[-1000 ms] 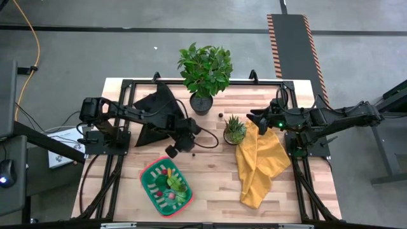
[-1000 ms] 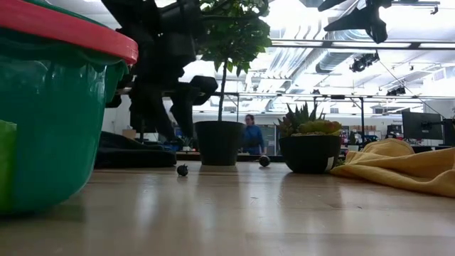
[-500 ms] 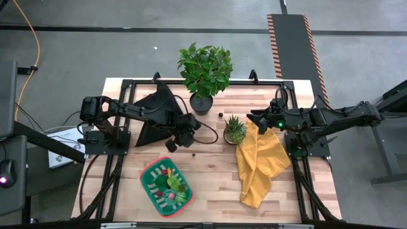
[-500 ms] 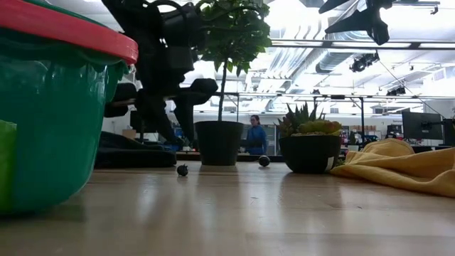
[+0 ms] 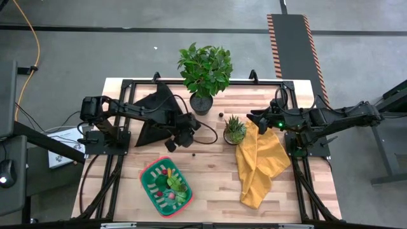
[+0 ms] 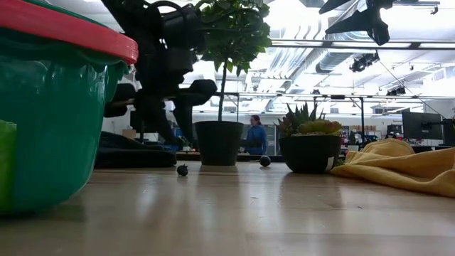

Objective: Pick and placing Produce into tupperware
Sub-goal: Put the blueberry into the blue basket

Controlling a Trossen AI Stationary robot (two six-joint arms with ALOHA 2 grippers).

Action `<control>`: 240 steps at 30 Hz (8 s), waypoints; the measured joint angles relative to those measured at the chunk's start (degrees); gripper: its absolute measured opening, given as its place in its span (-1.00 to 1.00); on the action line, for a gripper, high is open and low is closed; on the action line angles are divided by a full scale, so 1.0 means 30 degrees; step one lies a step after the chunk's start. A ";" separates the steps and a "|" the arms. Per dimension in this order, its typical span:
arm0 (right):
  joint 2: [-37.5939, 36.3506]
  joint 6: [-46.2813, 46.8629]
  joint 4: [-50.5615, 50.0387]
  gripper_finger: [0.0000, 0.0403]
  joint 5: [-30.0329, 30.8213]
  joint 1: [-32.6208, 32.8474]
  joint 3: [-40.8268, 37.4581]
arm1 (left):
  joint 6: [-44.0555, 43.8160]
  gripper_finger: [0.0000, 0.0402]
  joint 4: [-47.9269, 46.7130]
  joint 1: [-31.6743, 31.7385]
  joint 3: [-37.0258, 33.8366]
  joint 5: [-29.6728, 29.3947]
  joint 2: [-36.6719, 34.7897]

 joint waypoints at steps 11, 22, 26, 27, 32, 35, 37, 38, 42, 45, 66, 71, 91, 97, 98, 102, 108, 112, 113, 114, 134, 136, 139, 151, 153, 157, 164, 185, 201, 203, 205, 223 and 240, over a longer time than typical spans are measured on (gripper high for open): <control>0.0000 0.0488 0.0000 -0.05 0.0003 -0.0003 -0.0003 | -0.4240 -0.37 -0.0141 0.0000 0.0693 0.0220 -0.0007; 0.0007 0.0138 0.0000 -0.05 0.0014 -0.0001 -0.0003 | -1.8544 -0.37 -0.1171 0.0000 0.3459 -0.0097 -0.0007; 0.0007 0.0260 0.0007 -0.05 0.0006 0.0005 -0.0003 | -2.2881 -0.37 -0.1465 0.0000 0.3903 -0.0094 -0.0007; 0.0007 0.0350 0.0007 -0.05 -0.0001 -0.0003 -0.0003 | -2.3882 -0.37 -0.1702 0.0000 0.4004 -0.0094 -0.0007; 0.0007 -0.0076 0.0004 -0.05 -0.0550 0.0005 0.0001 | -2.8021 -0.37 -0.3665 0.0000 0.4377 -0.0020 -0.0007; 0.0007 -0.0782 0.0004 -0.05 -0.0882 0.0005 -0.0003 | -2.8939 -0.37 -0.5652 0.0000 0.5024 0.0262 -0.0007; 0.0007 -0.1128 0.0000 -0.05 -0.1000 0.0005 -0.0003 | -2.8848 -0.37 -0.7500 -0.0101 0.5666 0.0423 -0.0007; 0.0007 -0.1343 0.0007 -0.05 -0.1040 0.0005 0.0000 | -2.8797 -0.37 -0.8296 -0.0238 0.5956 0.0384 0.0026; 0.0007 -0.1855 0.0007 -0.05 -0.1116 0.0000 -0.0003 | -2.8769 -0.37 -0.9763 -0.0770 0.6705 0.0406 0.0175; 0.0007 -0.1865 0.0007 -0.05 -0.1116 0.0004 -0.0003 | -2.8755 -0.37 -0.9600 -0.1273 0.7016 0.0418 0.0175; 0.0007 -0.0958 0.0011 -0.05 -0.0569 0.0003 -0.0001 | -2.9388 -0.37 -1.0615 -0.3427 0.9479 0.0200 0.2096; 0.0000 -0.1603 -0.0122 -0.05 -0.0555 0.0000 0.0000 | -2.8753 -0.37 -1.3031 -0.3659 1.2905 -0.1105 0.4810; 0.0138 -0.2361 -0.0280 -0.05 -0.2993 0.0005 0.0012 | -2.5667 -0.37 -1.5663 -0.3027 1.4345 -0.1723 0.7621; 0.0131 -0.2272 -0.0404 -0.05 -0.3294 0.0005 0.0012 | -2.4650 -0.37 -1.5338 -0.3254 1.4345 -0.2673 0.7621; 0.0131 -0.2143 -0.0400 -0.05 -0.3301 0.0005 0.0012 | -2.5198 -0.37 -1.5244 -0.3254 1.4345 -0.2660 0.7621; 0.0131 -0.1984 -0.0328 -0.05 -0.3301 0.0005 0.0012 | -2.8509 -0.37 -1.4411 -0.3257 1.4345 -0.2586 0.7621; 0.0131 -0.1800 -0.0328 -0.05 -0.3296 0.0005 0.0012 | -3.3877 -0.37 -1.4017 -0.3251 1.4345 -0.2041 0.7614; 0.0131 -0.1639 -0.0219 -0.05 -0.3294 0.0005 0.0012 | -3.6547 -0.37 -1.4143 -0.3257 1.4345 -0.2061 0.7606; 0.0131 -0.1578 -0.0225 -0.05 -0.3295 0.0005 0.0012 | -3.7056 -0.37 -1.4137 -0.3257 1.4345 -0.2061 0.7606; 0.0131 -0.1516 -0.0226 -0.05 -0.3295 0.0005 0.0012 | -3.7546 -0.37 -1.4144 -0.3263 1.4345 -0.2030 0.7606; -0.0120 -0.7556 0.0172 -0.05 -0.7810 0.0005 0.0005 | -4.4409 -0.37 -1.5657 -0.3953 1.4345 -0.1807 0.7606; -0.0165 -0.8590 0.0182 -0.05 -0.8196 0.0005 0.0005 | -4.5274 -0.37 -1.5595 -0.4057 1.4345 -0.1800 0.7606; -0.0237 -0.9509 0.0164 -0.05 -0.9073 0.0005 -0.0003 | -4.6932 -0.37 -1.5289 -0.4026 1.4345 -0.1550 0.7606; -0.2180 -1.1059 -0.0443 -0.05 -1.0239 -0.1138 -0.0010 | -4.9203 -0.37 -1.4163 -0.4019 1.4353 -0.0674 0.8984; -0.2268 -1.1002 -0.0517 -0.05 -1.0529 -0.1147 -0.0010 | -4.9168 -0.37 -1.4096 -0.4014 1.4354 -0.0529 0.9337; -0.2427 -1.1016 -0.0933 -0.05 -1.0791 -0.1147 -0.0010 | -4.8939 -0.37 -1.4138 -0.4000 1.4338 -0.0422 0.9755; -0.2790 -1.1098 -0.1346 -0.05 -1.0718 -0.1660 -0.0003 | -4.8828 -0.37 -1.4098 -0.4007 1.4370 -0.0233 1.0323; -0.2798 -1.1162 -0.1342 -0.05 -1.1024 -0.2531 -0.0003 | -4.8346 -0.37 -1.4144 -0.4000 1.4360 -0.1967 1.0346; -0.2783 -1.1020 -0.1348 -0.05 -1.1024 -0.2531 -0.0003 | -4.8135 -0.37 -1.4260 -0.3985 1.4360 -0.2803 1.0346; -0.2783 -1.1016 -0.1346 -0.05 -1.1024 -0.2531 -0.0003 | -4.8135 -0.37 -1.4289 -0.3985 1.4360 -0.2893 1.0346; -0.2783 -1.1016 -0.1341 -0.05 -1.1024 -0.2531 -0.0003 | -4.8142 -0.37 -1.4289 -0.3985 1.4360 -0.2911 1.0346; -0.2787 -1.1016 -0.1341 -0.05 -1.1024 -0.2531 -0.0003 | -4.8207 -0.37 -1.4324 -0.3985 1.4360 -0.2979 1.0346; -0.2787 -1.1023 -0.1348 -0.05 -1.1024 -0.2531 -0.0003 | -4.7845 -0.37 -1.4282 -0.3985 1.4360 -0.3053 1.0338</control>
